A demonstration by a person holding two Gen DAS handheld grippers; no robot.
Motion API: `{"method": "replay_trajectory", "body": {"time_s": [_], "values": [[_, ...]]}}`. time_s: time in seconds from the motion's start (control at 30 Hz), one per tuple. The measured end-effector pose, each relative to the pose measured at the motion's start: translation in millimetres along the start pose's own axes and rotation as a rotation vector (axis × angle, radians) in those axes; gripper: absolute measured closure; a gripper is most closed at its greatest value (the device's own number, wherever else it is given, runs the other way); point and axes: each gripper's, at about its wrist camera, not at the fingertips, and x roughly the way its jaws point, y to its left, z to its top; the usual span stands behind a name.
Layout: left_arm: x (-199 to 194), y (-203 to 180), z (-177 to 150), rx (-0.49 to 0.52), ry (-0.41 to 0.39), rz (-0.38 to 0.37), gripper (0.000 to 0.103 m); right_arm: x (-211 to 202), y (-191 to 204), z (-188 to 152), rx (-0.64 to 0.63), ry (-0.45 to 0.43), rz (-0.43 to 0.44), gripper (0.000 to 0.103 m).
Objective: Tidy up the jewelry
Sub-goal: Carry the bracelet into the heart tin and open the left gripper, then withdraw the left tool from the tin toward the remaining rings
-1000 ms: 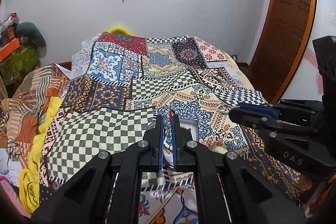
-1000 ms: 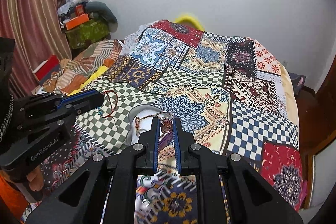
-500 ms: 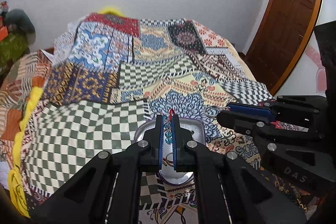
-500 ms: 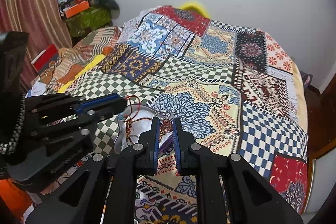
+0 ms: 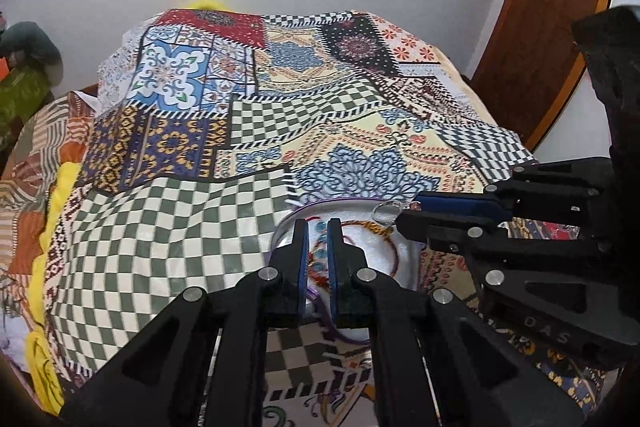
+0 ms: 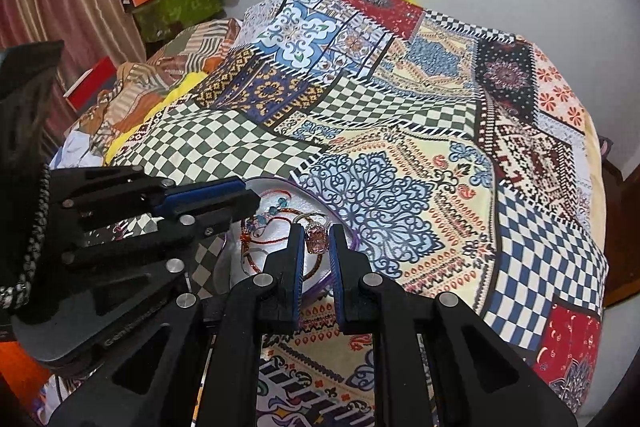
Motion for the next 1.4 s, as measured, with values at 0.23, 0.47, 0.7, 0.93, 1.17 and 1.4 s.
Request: {"method": "replay_trajectory", "body": {"time_s": [0.23, 0.47, 0.7, 0.93, 1.17, 1.4], "values": [[-7.1, 12.8, -8.4, 0.005, 0.007, 0.044, 0.089, 13.6, 7.1, 0.5, -0.029, 0.042, -0.010, 0.092], [-15.5, 20.7, -20.2, -0.003, 0.010, 0.067, 0.073, 17.4, 11.2, -0.2, -0.046, 0.051, -0.037, 0.092], [-28.0, 21.5, -31.6, -0.020, 0.010, 0.066, 0.071, 12.0, 19.7, -2.5, -0.083, 0.050, -0.090, 0.084], [-42.7, 17.2, -36.1, -0.029, 0.002, 0.065, 0.071, -8.5, 27.4, -5.5, -0.091, 0.003, -0.108, 0.073], [-67.1, 6.7, -40.1, -0.027, -0.019, 0.063, 0.071, -33.6, 33.4, -15.5, -0.088, -0.033, -0.117, 0.073], [-93.4, -12.2, -45.2, -0.012, -0.043, 0.050, 0.071, -59.9, 33.3, -29.7, -0.067, -0.064, -0.126, 0.073]]}}
